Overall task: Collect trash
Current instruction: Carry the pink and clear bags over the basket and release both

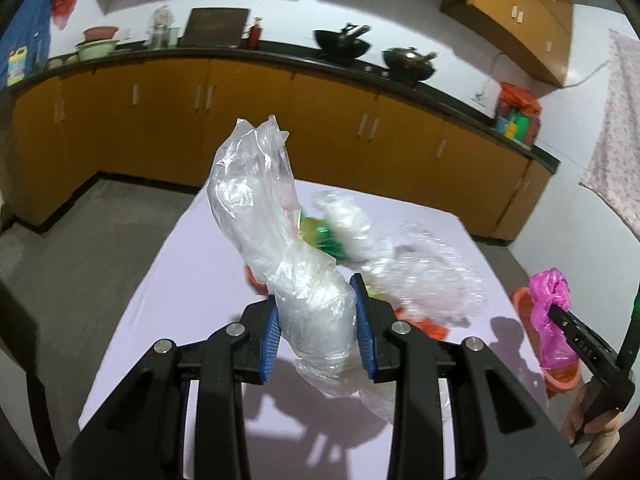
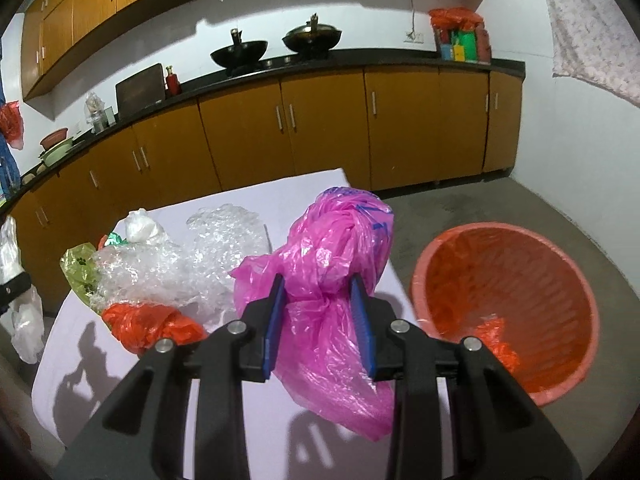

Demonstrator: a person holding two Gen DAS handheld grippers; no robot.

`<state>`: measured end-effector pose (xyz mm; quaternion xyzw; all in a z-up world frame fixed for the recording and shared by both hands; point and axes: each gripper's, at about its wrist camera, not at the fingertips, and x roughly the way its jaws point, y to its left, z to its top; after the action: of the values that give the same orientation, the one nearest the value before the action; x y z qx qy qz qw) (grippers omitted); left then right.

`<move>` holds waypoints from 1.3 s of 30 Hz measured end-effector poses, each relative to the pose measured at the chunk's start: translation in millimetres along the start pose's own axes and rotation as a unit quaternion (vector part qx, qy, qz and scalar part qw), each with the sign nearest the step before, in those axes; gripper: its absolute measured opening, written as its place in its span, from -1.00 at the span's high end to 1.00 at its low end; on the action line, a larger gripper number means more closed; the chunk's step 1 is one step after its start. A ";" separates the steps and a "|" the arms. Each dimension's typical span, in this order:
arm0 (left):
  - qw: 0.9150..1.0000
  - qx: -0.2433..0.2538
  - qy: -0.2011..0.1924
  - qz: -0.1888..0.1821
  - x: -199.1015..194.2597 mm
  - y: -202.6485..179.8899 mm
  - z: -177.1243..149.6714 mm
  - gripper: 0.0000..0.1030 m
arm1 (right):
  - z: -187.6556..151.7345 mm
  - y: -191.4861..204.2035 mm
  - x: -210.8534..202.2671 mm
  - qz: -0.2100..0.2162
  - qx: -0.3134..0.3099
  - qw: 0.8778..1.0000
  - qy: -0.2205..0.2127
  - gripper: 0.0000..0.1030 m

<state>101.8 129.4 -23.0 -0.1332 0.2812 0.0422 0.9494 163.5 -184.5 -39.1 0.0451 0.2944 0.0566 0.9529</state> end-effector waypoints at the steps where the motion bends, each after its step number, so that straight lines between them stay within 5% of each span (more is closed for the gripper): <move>1: 1.000 0.005 -0.001 -0.007 -0.6 -6.3 0.5 0.36 | 0.2 -2.1 -4.4 -0.003 0.000 1.000 -0.003 0.37; 17: 0.991 0.085 -0.004 -0.100 1.1 -103.9 -0.6 0.36 | 1.8 -71.3 -58.2 -0.072 0.036 0.996 -0.044 0.37; 31: 0.986 0.108 0.010 -0.125 11.0 -136.9 -9.9 0.36 | -0.6 -93.8 -59.2 -0.092 0.056 0.993 -0.049 0.38; 39: 0.971 0.155 0.021 -0.180 33.3 -202.5 -11.2 0.36 | 1.4 -122.9 -65.3 -0.123 0.072 0.988 -0.057 0.38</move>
<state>155.3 -68.1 -3.7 -0.0339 0.2753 -0.1764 0.9444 120.7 -314.9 -16.3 0.0804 0.2457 -0.0849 0.9623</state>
